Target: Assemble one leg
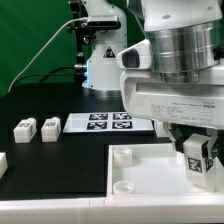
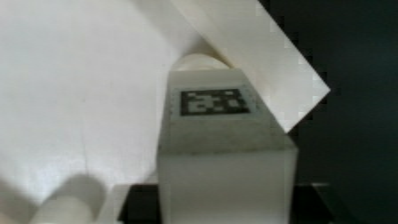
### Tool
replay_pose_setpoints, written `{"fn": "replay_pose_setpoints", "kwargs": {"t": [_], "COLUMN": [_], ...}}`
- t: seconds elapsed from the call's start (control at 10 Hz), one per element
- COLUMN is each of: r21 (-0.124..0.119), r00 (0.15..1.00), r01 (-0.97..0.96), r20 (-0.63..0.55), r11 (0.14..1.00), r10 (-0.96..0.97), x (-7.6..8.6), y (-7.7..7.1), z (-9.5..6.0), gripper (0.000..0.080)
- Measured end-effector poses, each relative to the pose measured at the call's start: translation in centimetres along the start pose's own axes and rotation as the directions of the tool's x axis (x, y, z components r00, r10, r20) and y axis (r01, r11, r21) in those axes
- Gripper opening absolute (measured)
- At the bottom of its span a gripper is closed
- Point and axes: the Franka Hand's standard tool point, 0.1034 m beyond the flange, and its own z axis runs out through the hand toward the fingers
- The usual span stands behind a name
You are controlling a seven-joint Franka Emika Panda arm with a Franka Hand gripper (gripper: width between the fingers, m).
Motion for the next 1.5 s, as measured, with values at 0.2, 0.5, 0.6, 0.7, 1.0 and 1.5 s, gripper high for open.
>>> {"fn": "replay_pose_setpoints", "kwargs": {"t": [0.2, 0.5, 0.6, 0.7, 1.0, 1.5], "r21": [-0.002, -0.006, -0.007, -0.007, -0.011, -0.022], "r00": [0.951, 0.883, 0.892, 0.909, 0.995, 0.872], "r01": [-0.311, -0.470, -0.451, -0.417, -0.098, 0.489], "r20": [0.004, -0.002, -0.002, -0.002, 0.001, 0.000], "r11": [0.951, 0.883, 0.892, 0.909, 0.995, 0.872], "r10": [0.311, 0.470, 0.451, 0.417, 0.098, -0.489], "x": [-0.2, -0.4, -0.4, -0.4, -2.0, -2.3], "y": [0.2, 0.3, 0.3, 0.3, -0.7, -1.2], "z": [0.1, 0.1, 0.1, 0.1, 0.3, 0.2], "gripper": [0.0295, 0.0298, 0.0390, 0.0525, 0.0642, 0.0649]}}
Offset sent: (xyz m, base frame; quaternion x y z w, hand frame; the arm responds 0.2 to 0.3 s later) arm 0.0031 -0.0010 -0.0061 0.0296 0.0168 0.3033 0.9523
